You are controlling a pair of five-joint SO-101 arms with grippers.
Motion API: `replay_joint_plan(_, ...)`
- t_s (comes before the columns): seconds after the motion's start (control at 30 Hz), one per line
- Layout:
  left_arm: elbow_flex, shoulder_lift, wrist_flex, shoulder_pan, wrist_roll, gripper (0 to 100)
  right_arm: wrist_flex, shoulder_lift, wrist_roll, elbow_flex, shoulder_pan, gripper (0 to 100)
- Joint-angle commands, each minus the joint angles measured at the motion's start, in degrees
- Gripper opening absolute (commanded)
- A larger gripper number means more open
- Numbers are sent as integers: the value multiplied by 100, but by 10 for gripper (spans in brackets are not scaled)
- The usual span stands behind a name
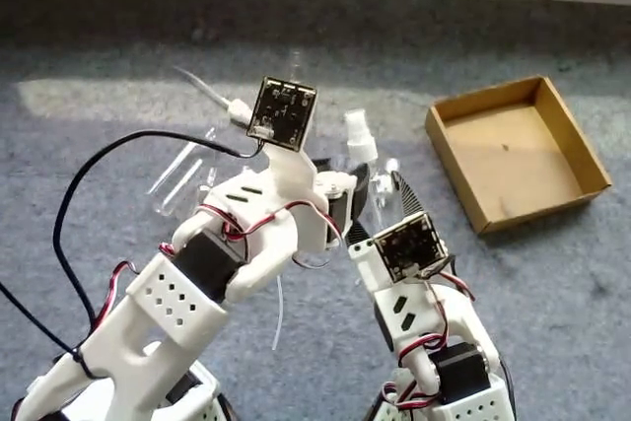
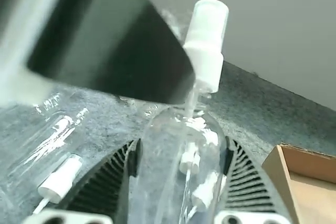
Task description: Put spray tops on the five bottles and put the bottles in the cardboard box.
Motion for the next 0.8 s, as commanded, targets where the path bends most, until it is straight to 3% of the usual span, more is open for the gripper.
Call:
replay_joint_plan(0.0, -101, -312, 334, 48, -53, 88, -136, -75, -35, -66, 233, 120)
replay_joint_plan(0.2, -101, -971, 404, 48, -62, 91, -154, -75, -35, -66, 277, 120)
replay_joint_plan(0.37, -101, -1446, 1125, -4, -70, 88, -251, -75, -35, -75, 277, 120)
replay_joint_plan(0.67, -92, -1552, 1697, -1446, -70, 85, -629, -75, -18, -127, 312, 120)
replay_joint_plan(0.77, -92, -1587, 1987, -1648, -70, 21, -664, -75, -35, -593, 708, 120)
